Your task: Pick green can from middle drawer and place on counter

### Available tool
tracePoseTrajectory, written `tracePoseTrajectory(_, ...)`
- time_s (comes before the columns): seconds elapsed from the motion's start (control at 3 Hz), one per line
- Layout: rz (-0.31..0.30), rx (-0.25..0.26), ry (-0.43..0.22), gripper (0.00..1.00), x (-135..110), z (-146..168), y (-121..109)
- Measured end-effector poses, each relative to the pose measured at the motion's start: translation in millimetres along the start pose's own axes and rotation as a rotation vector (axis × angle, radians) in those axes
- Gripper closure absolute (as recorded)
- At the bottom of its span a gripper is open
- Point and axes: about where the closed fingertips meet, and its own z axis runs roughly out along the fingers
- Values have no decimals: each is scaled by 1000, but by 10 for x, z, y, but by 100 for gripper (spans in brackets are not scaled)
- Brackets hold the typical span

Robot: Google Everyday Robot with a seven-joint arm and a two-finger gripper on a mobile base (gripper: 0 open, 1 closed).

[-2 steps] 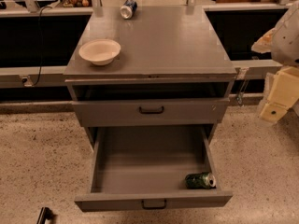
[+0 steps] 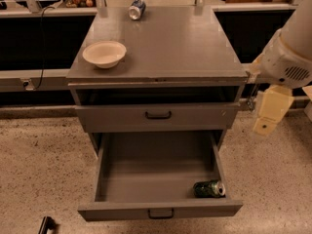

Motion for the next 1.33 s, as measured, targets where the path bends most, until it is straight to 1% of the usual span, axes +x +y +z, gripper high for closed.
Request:
tracePoseTrajectory(0.33, 7, -43, 50, 0, 97, 650, -5)
tracePoseTrajectory(0.67, -3, -48, 58, 0, 123, 983, 59)
tracePoseTrajectory(1.0, -52, -75, 75, 0, 44, 983, 115)
tracePoseTrajectory(1.33, -58, -107, 98, 0, 148, 1436, 276)
